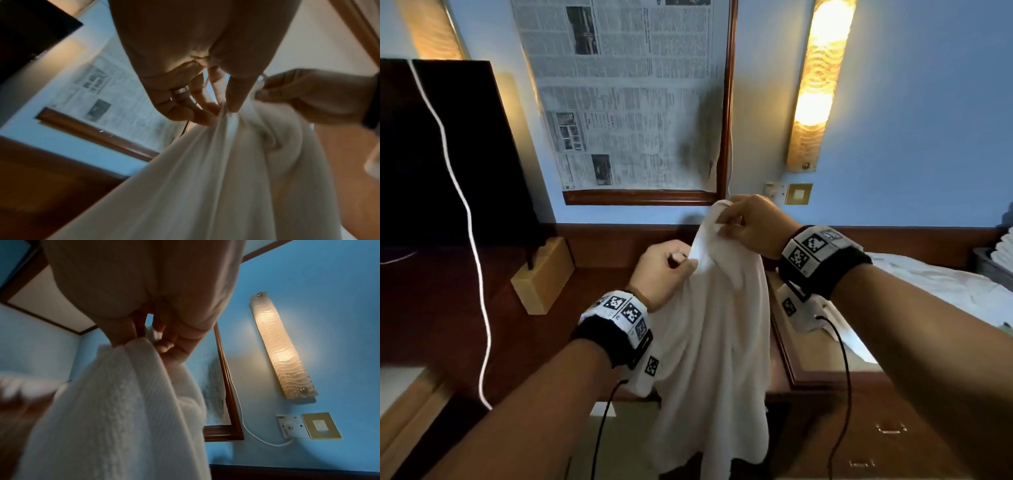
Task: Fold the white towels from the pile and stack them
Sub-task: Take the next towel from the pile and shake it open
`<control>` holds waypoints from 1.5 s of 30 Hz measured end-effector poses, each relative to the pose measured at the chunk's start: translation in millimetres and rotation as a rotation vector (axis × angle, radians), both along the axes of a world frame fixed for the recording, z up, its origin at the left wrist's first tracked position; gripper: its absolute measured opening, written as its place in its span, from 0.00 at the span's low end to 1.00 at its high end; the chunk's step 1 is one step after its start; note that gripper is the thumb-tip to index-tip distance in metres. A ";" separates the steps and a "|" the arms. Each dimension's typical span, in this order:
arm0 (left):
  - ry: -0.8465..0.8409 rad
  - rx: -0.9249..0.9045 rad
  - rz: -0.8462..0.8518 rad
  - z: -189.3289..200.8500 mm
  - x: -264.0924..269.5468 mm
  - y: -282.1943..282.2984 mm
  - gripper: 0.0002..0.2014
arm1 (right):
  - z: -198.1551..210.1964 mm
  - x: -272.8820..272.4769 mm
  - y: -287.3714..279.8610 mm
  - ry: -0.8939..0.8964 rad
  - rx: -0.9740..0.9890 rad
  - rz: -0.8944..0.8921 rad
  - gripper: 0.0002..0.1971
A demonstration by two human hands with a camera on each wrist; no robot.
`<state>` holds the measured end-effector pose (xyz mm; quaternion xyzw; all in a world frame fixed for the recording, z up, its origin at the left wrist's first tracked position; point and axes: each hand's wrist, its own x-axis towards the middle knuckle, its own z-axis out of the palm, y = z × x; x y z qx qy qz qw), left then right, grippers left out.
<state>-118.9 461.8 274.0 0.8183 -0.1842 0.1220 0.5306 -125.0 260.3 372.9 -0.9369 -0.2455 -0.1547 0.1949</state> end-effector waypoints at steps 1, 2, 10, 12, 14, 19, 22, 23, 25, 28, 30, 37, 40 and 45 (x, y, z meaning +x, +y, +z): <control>0.033 0.031 0.019 -15.3 -5.7 12.5 0.04 | 1.7 -1.6 6.1 -0.026 0.032 -0.003 0.08; 0.054 0.077 0.049 -28.6 -11.4 23.3 0.04 | 4.3 -3.0 11.6 -0.043 0.069 -0.004 0.07; 0.141 0.093 0.164 -84.3 -33.8 60.1 0.03 | 31.1 -12.1 48.2 -0.143 0.313 0.011 0.05; 0.148 0.049 0.156 -88.6 -37.2 59.2 0.05 | 36.8 -15.5 50.4 -0.156 0.328 -0.002 0.05; 0.104 0.091 0.206 -93.4 -40.5 57.7 0.06 | 39.9 -19.3 50.0 -0.172 0.332 -0.034 0.04; 0.076 0.033 0.222 -109.0 -40.7 63.9 0.09 | 42.6 -30.5 42.0 -0.211 0.343 -0.069 0.05; 0.155 -0.061 0.136 -113.3 -38.2 59.5 0.18 | 47.1 -38.2 38.9 -0.253 0.341 -0.085 0.04; 0.150 -0.063 0.140 -113.3 -37.5 56.1 0.19 | 49.0 -40.7 38.4 -0.266 0.336 -0.095 0.04; 0.151 -0.018 0.192 -114.0 -35.5 50.6 0.19 | 52.8 -44.5 36.0 -0.291 0.332 -0.105 0.03; 0.204 0.085 0.333 -118.0 -34.1 46.9 0.20 | 59.4 -49.9 31.2 -0.302 0.358 -0.144 0.03; 0.248 0.167 0.347 -124.1 -34.5 42.9 0.23 | 61.3 -50.6 26.3 -0.275 0.397 -0.179 0.03; 0.256 0.147 0.324 -123.2 -34.6 30.6 0.08 | 47.0 -49.7 -4.0 -0.218 0.513 -0.286 0.06; 0.292 -0.177 0.345 -118.6 -27.4 39.0 0.06 | 32.1 -47.1 -21.2 -0.175 0.573 -0.401 0.05; 0.421 -0.334 0.286 -98.8 -13.9 47.6 0.12 | 7.1 -43.5 -42.2 -0.091 0.550 -0.560 0.04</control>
